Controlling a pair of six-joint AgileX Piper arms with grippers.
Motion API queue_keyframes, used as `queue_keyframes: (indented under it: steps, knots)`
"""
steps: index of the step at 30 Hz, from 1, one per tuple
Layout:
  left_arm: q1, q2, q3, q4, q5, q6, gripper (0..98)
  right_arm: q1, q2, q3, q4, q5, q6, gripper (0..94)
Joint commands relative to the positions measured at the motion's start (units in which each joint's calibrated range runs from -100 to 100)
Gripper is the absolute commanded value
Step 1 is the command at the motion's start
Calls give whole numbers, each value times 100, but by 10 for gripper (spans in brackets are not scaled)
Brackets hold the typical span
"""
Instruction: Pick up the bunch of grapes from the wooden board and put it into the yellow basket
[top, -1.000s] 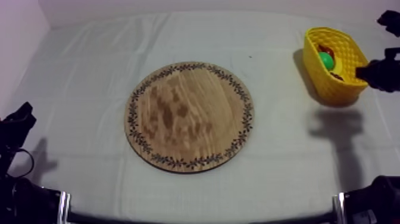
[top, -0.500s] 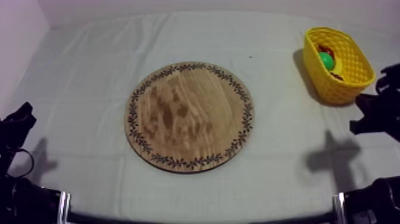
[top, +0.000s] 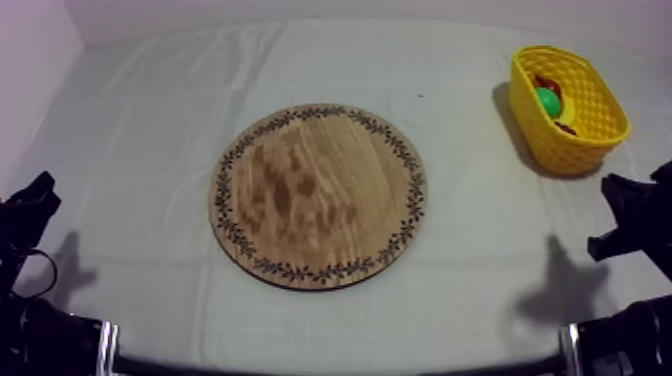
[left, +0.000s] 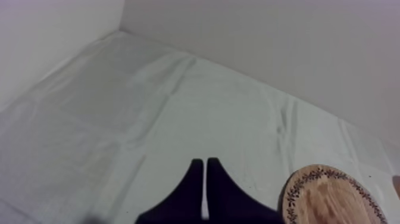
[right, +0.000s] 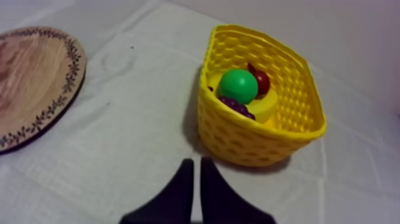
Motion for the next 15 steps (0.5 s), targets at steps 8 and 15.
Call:
queue_keyframes:
  steps: [8, 15]
  knots:
    - [2, 1, -4, -2, 2, -2, 0, -211, -436, 110, 344, 4, -1173, 5]
    - [2, 1, -4, -2, 2, -2, 0, -137, -451, 153, 364, -62, -593, 5]
